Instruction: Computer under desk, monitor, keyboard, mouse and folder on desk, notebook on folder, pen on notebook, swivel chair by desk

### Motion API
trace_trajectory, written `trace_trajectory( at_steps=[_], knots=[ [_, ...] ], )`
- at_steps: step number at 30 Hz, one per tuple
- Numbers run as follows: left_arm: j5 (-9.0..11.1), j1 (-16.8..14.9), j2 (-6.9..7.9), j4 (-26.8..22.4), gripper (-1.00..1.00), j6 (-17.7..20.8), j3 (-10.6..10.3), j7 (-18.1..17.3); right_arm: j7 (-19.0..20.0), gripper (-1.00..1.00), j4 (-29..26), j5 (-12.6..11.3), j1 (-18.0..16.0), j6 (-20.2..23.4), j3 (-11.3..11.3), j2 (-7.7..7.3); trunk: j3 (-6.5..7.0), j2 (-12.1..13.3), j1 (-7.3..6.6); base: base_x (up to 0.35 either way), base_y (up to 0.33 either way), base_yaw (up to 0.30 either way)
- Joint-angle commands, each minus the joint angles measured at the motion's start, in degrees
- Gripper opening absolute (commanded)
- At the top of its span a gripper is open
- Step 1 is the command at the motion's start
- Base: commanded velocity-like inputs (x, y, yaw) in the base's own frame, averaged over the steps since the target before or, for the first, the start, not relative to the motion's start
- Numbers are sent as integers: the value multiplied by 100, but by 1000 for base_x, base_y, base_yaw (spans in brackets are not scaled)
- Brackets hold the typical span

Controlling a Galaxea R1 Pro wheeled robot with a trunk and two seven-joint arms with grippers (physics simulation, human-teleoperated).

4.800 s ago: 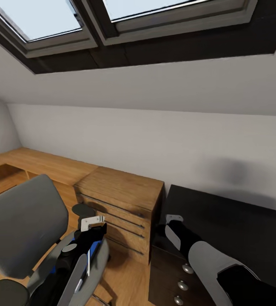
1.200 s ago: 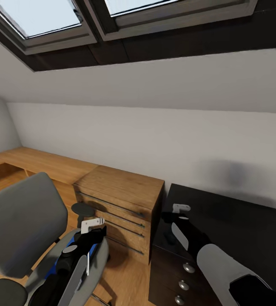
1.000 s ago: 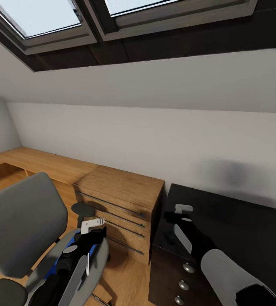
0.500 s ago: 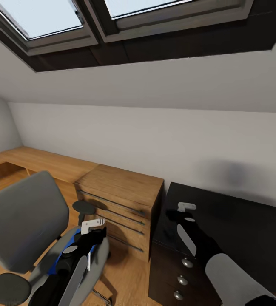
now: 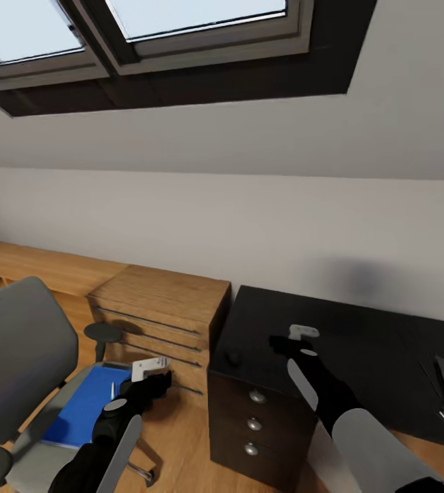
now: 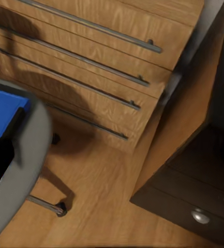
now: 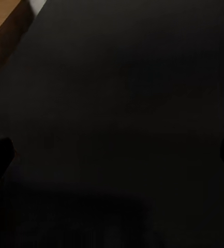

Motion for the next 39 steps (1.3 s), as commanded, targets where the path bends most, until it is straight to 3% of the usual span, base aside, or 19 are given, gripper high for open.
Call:
trace_trajectory(
  at_steps=[1, 4, 6, 9, 18, 24, 25, 26, 30, 39],
  knots=[
    [61, -4, 1, -10, 100, 17, -6, 55, -50, 100, -6, -48, -6, 17, -22, -2, -7, -5, -1, -121, -175, -285],
    [64, -6, 3, -10, 100, 7, -6, 55, -81, 100, -4, -48, -6, 16, -317, 14, -6, -5, -1, -113, -142, -287],
    [67, -7, 7, -18, 100, -3, -6, 54, -124, 100, -7, -52, -6, 15, -633, 27, -6, -5, -1, -91, -85, -285],
    [73, -6, 9, -23, 100, -2, -6, 54, -146, 100, -36, -55, -6, 15, -833, 30, -7, -5, -1, -49, -42, -203],
    [71, -7, 2, -25, 100, -8, -28, 50, -161, 100, -97, -56, -6, 19, -980, 31, -7, -5, -1, -11, -9, -45],
    [70, -5, 1, -26, 100, -11, -164, 53, -163, 100, -105, -56, -6, 16, -996, 29, -7, -5, -1, -1, -1, -5],
    [64, -7, 8, -31, 100, -18, -424, 62, -164, 100, -99, -55, -6, 20, -1138, 1, -7, -5, -1, 0, 0, -180],
    [66, -8, 9, -32, 100, -18, -439, 63, -164, 100, -98, -54, -6, 23, -1303, -1, -7, -5, -1, 0, 0, -222],
    [68, -5, 10, -34, 100, -18, -452, 63, -164, 100, -95, -49, -6, 31, -1557, -4, -7, -5, -1, 0, 0, -244],
    [69, -5, 10, -26, 100, -14, -454, 63, -164, 100, -82, -56, -6, 32, -1614, -4, -7, -5, -1, 0, 0, -264]
  ],
)
